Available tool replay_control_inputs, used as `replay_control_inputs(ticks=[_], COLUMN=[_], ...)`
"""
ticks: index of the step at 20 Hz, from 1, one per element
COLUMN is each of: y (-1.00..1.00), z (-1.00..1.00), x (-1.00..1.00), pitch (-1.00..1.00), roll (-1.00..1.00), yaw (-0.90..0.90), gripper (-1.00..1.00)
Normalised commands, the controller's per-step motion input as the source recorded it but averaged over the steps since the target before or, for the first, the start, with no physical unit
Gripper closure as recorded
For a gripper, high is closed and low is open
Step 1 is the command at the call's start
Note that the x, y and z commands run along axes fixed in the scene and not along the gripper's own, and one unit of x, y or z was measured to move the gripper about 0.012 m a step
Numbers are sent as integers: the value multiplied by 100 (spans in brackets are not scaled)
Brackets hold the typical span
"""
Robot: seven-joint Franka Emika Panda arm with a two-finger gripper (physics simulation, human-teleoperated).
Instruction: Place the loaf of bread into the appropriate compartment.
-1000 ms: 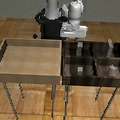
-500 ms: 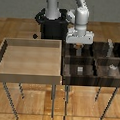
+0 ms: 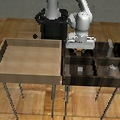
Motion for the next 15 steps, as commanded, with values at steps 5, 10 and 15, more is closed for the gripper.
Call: replay_control_inputs(ticks=[5,10,15], y=[0,0,0], z=[0,0,0], x=[0,0,0], pitch=[0,0,0], roll=[0,0,0], yaw=[0,0,0], gripper=[-100,-100,-100])
